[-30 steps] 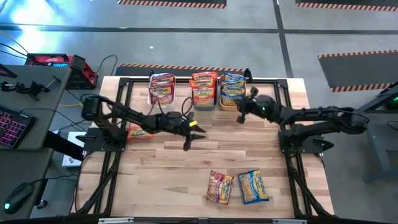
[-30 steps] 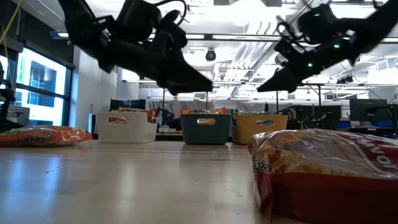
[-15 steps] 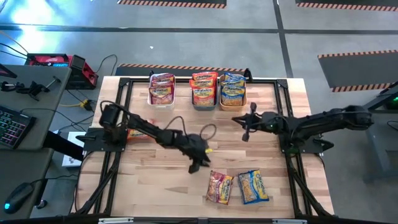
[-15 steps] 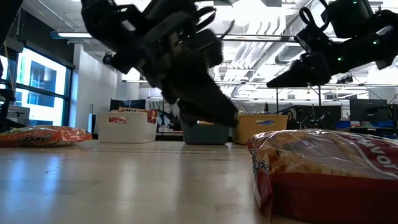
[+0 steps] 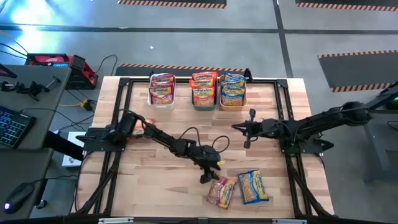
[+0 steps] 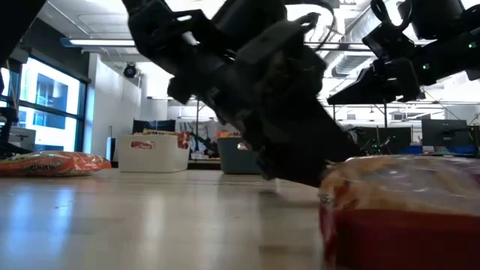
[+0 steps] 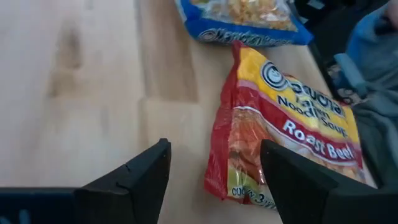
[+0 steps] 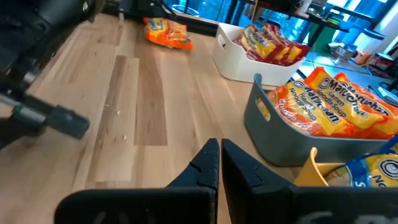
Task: Sort Maruchan noodles
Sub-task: Put the red noodle pack into the white bin
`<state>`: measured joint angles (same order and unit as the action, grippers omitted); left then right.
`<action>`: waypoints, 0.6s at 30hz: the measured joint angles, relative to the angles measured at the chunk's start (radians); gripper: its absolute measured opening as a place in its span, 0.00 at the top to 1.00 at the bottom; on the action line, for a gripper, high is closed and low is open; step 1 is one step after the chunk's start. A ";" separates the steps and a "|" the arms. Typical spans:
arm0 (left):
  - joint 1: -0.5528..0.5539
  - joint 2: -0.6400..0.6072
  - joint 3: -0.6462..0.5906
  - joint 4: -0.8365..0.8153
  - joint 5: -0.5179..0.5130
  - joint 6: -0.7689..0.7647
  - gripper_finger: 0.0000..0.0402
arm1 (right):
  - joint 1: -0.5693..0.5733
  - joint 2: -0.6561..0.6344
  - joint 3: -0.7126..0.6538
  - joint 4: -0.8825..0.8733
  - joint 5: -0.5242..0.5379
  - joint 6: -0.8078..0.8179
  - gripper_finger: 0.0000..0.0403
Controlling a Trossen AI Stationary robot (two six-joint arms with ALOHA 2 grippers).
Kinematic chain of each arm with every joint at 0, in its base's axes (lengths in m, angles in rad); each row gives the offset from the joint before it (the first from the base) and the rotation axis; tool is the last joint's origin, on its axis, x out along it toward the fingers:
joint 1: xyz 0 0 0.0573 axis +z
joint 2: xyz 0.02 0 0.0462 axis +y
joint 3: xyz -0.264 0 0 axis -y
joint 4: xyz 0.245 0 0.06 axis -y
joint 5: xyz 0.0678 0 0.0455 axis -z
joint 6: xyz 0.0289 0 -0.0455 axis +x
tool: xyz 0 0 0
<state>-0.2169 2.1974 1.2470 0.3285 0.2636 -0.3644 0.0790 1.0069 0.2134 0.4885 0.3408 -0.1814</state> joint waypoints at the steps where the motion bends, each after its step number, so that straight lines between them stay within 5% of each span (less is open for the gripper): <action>1: 0.000 0.015 0.016 -0.002 0.014 -0.003 0.43 | 0.003 0.000 0.000 0.000 0.000 -0.003 1.00; 6: 0.001 0.035 0.039 -0.023 0.069 -0.013 0.57 | 0.009 0.000 0.000 0.000 0.000 -0.040 1.00; 13: -0.001 0.034 0.039 -0.017 0.160 0.074 0.95 | 0.009 0.000 0.000 0.001 -0.002 -0.063 1.00; 18: -0.003 0.027 0.036 -0.046 0.136 0.094 0.99 | 0.009 0.000 0.000 -0.006 -0.010 -0.041 1.00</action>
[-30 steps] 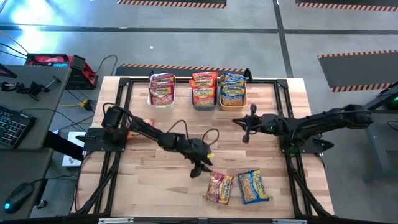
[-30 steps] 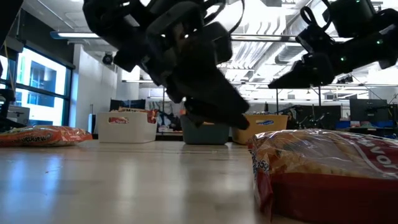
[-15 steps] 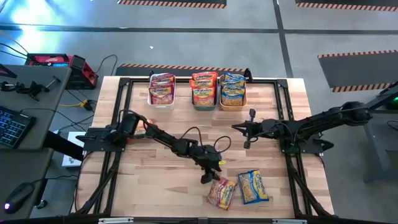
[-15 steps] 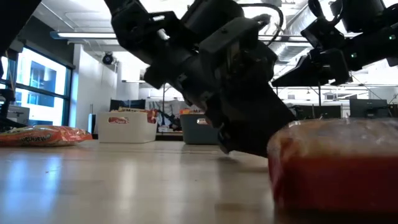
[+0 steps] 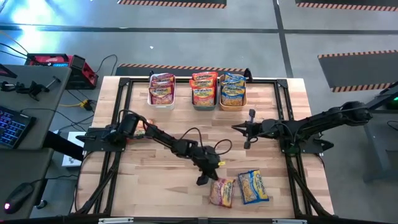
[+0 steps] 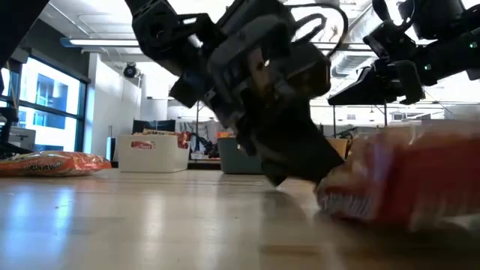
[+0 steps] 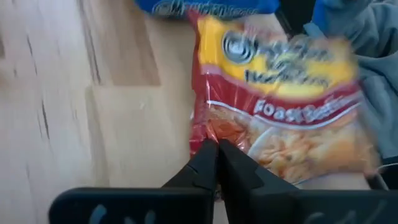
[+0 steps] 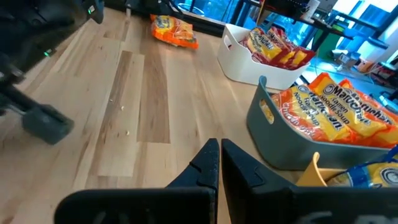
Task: Sort Maruchan noodles
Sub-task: Put the red noodle pack into the white bin
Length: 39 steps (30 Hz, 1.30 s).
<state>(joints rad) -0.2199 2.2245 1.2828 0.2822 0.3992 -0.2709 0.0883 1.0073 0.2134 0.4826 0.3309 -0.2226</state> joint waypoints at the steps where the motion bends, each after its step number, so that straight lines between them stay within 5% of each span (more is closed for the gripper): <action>1: 0.000 0.002 -0.002 -0.003 -0.011 0.006 0.99 | 0.000 0.000 0.000 -0.001 0.000 0.007 1.00; 19: -0.074 -0.223 -0.004 -0.478 -0.449 0.032 1.00 | 0.087 0.000 0.000 0.006 -0.019 0.087 1.00; 32: -0.090 -0.414 -0.314 -0.266 -0.651 -0.166 1.00 | 0.116 0.050 0.001 0.010 -0.099 0.352 0.99; 39: -0.154 -0.551 -0.477 -0.114 -0.833 -0.220 1.00 | 0.116 0.244 0.001 0.215 -0.148 0.524 0.79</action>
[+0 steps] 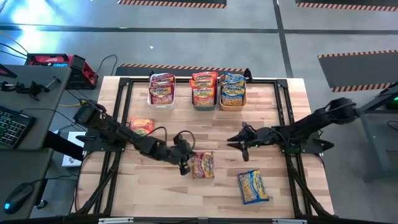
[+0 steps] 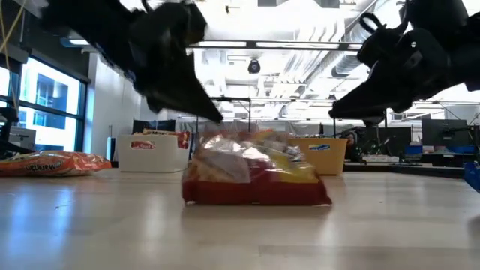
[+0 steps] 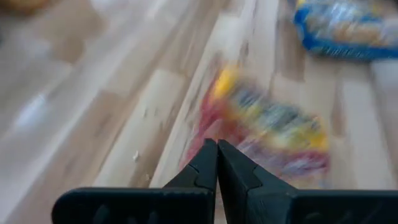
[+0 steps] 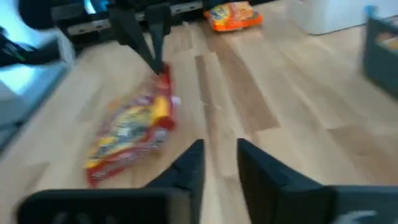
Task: Sort Maruchan noodles
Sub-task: Put the red noodle pack into the white bin
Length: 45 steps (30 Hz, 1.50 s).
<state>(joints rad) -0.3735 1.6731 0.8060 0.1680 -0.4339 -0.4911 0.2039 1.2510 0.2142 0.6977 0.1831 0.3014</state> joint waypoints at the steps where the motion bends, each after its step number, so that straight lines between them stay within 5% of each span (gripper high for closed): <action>1: -0.013 -0.014 -0.011 0.024 -0.025 0.007 1.00 | 0.000 0.037 0.000 0.047 -0.002 0.018 0.75; 9: -0.096 -0.076 -0.029 0.044 -0.187 0.092 1.00 | 0.003 0.375 0.086 0.287 -0.045 0.224 0.42; 15: -0.073 -0.055 -0.029 -0.048 -0.187 0.027 0.98 | 0.009 0.605 0.248 0.280 -0.114 0.349 0.34; 29: 0.249 -0.021 0.015 0.046 0.428 0.208 0.55 | 0.034 0.628 0.298 0.242 -0.062 0.270 0.34; 38: 0.251 0.171 0.102 0.060 0.512 0.285 0.50 | 0.034 0.628 0.297 0.247 -0.060 0.247 0.34; 45: 0.252 0.286 0.239 -0.056 0.485 0.353 0.50 | 0.034 0.628 0.297 0.248 -0.059 0.247 0.34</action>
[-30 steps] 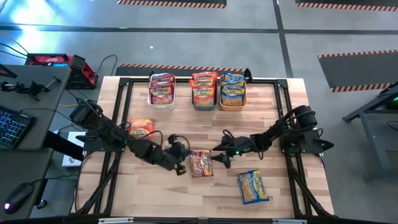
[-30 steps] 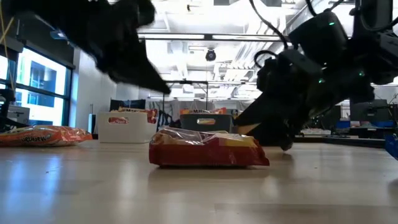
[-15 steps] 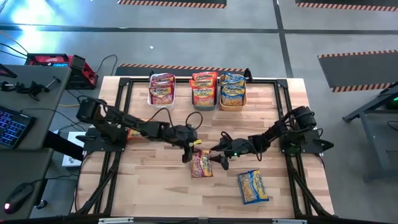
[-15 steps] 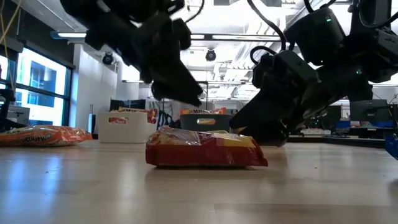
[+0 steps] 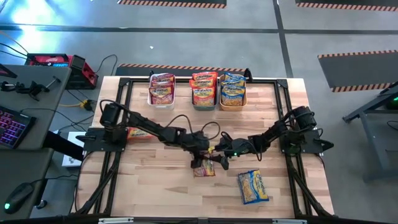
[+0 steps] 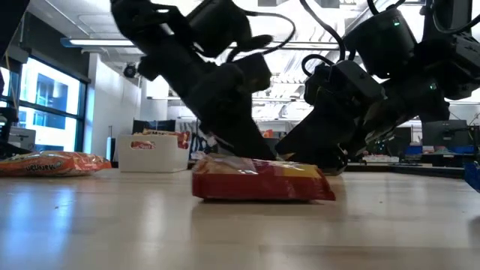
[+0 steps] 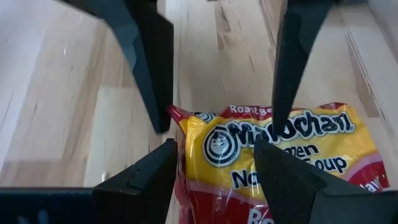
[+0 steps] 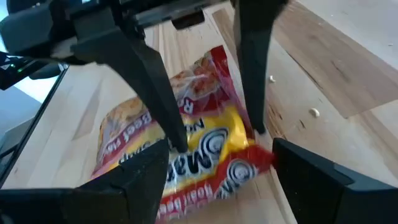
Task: Sort Maruchan noodles
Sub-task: Put the red noodle pack into the white bin
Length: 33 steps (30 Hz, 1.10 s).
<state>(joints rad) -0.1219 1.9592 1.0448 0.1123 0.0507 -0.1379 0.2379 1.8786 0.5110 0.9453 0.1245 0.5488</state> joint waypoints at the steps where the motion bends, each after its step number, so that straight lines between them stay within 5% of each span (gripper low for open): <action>1: 0.000 0.008 0.013 -0.008 0.002 0.012 0.52 | 0.000 0.000 0.000 -0.001 0.000 0.000 0.34; 12: 0.007 0.017 0.027 -0.029 0.080 0.072 0.98 | 0.000 0.000 0.000 -0.003 -0.004 -0.029 0.34; 21: 0.001 -0.053 0.018 -0.124 -0.010 0.114 1.00 | 0.011 -0.076 -0.003 -0.033 -0.001 -0.051 0.34; 33: -0.109 -0.254 0.019 -0.199 -0.370 0.108 1.00 | 0.107 -0.179 -0.061 -0.101 0.263 0.047 0.34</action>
<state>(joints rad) -0.2310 1.7053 1.0641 -0.0870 -0.3191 -0.0297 0.3449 1.6994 0.4503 0.8448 0.3876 0.5955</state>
